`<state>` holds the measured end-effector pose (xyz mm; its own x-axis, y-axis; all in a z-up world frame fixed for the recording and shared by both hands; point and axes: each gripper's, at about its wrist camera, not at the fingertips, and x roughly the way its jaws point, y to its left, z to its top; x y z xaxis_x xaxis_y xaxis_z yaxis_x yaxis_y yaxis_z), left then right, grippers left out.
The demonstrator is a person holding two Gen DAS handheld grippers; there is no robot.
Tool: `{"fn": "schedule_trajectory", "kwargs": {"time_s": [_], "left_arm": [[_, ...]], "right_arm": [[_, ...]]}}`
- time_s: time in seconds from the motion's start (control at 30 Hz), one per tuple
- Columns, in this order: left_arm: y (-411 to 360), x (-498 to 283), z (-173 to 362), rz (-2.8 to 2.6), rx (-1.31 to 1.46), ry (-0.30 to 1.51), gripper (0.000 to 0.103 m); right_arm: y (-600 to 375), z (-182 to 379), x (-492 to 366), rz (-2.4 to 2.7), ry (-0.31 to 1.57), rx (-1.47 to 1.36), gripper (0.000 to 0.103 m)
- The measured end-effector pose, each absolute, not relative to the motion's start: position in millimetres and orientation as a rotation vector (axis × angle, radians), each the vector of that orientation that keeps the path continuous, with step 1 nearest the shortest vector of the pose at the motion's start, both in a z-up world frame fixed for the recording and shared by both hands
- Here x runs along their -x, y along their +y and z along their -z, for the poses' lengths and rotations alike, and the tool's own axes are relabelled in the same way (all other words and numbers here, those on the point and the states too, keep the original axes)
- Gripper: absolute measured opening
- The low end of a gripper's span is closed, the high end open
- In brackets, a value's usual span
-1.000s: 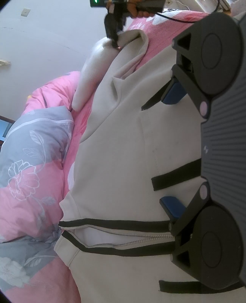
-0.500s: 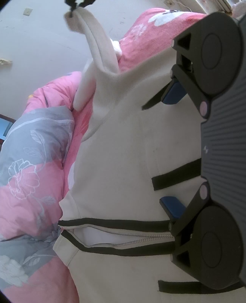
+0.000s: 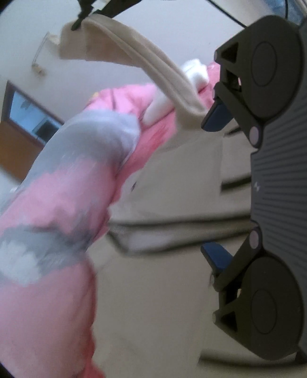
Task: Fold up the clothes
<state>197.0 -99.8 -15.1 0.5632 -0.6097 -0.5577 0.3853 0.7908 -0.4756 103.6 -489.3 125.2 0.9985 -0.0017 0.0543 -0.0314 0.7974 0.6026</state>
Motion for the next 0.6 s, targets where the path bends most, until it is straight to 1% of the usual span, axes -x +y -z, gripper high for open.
{"fn": "schedule_trajectory", "kwargs": {"time_s": [0.1,0.2,0.3,0.47,0.6], "left_arm": [[-62,-205,13,0.538,0.310,0.764,0.101],[-23,-215,23,0.504,0.321,0.744,0.101],[8,-223,40,0.483,0.342,0.742,0.101],[44,-234,71,0.476,0.413,0.753,0.094],[57,-242,74,0.502,0.499,0.741,0.093]], "right_arm": [[-441,-123,-138,-0.116,-0.007,-0.648,0.009],[-392,-115,-173,-0.209,0.046,-0.656,0.009],[-346,-91,-210,-0.269,0.116,-0.685,0.009],[-281,-48,-254,-0.330,0.281,-0.614,0.009],[-229,-14,-288,-0.374,0.417,-0.542,0.009]]}}
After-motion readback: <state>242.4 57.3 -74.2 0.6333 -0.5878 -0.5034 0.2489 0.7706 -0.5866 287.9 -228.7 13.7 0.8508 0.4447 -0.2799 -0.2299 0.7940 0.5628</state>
